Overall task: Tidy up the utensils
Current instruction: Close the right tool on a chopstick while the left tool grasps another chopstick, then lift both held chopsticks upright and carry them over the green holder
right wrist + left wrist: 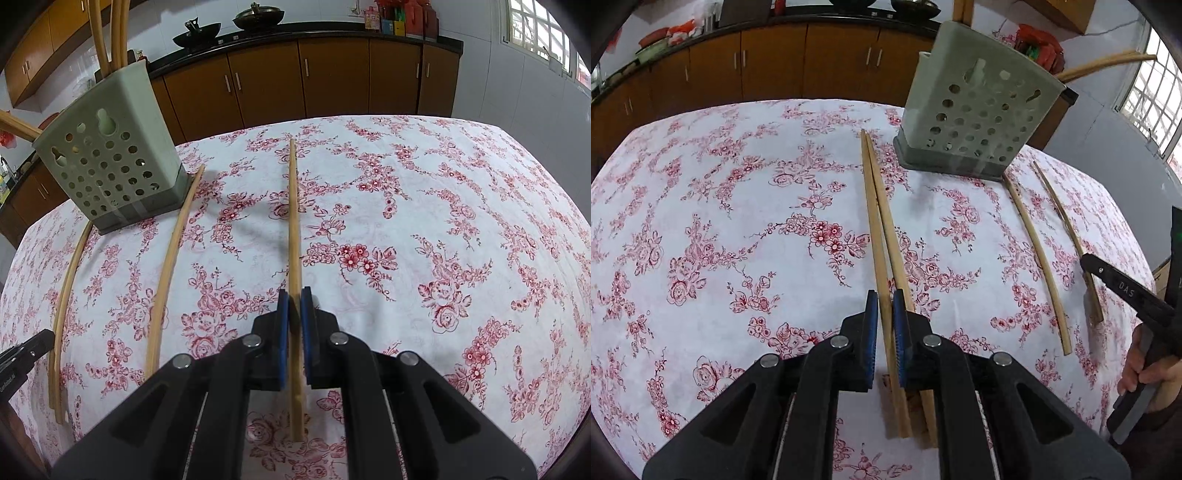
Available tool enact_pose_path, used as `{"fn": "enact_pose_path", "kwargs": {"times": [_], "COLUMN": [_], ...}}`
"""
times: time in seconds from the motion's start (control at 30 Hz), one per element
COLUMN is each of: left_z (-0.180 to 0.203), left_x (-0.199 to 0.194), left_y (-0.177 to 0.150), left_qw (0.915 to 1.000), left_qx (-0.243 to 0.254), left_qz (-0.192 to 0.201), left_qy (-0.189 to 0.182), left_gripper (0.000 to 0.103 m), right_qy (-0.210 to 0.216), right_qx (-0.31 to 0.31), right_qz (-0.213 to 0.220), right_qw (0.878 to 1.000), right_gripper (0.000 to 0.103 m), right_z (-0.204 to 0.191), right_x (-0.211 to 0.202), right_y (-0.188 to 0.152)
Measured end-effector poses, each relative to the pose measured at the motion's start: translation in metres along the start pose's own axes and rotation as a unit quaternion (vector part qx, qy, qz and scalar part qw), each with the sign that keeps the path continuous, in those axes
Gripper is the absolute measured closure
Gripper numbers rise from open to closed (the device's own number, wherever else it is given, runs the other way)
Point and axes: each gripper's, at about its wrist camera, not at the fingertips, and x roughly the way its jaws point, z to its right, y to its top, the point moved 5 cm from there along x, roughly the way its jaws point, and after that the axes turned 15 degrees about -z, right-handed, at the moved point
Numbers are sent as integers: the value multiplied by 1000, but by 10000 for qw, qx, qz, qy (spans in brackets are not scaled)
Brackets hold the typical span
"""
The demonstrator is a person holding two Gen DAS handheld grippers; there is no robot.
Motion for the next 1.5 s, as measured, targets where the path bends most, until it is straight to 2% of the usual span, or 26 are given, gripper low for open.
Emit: {"fn": "enact_pose_path", "kwargs": {"times": [0.13,0.27,0.37,0.43,0.53,0.67,0.9,1.5], "left_z": [-1,-29,-45,-49,-49,-49,-40,-40], "left_x": [2,-1,-4,-5,-4,-5,-1,1], "left_y": [2,10,12,13,14,11,10,10], "left_qw": [9997,9981,9970,9970,9986,9994,9981,9978], "left_qx": [53,-355,-568,-600,-449,-281,72,91], "left_qz": [72,200,223,221,187,192,385,385], "left_qy": [234,456,467,446,190,111,473,537], "left_gripper": [94,95,95,95,95,95,94,94], "right_qy": [12,-20,-59,69,55,78,14,118], "right_qx": [-13,-35,-77,-123,-222,-231,-284,-235], "right_qz": [-7,20,42,41,61,77,127,122], "right_qw": [10000,10000,9999,9999,9997,9997,9995,9996], "right_gripper": [95,95,95,95,95,95,95,95], "right_z": [-1,-2,-4,-7,-12,-11,-11,-11], "right_x": [0,0,0,0,0,0,1,1], "right_y": [0,-1,-2,-3,-4,-4,-4,-6]}}
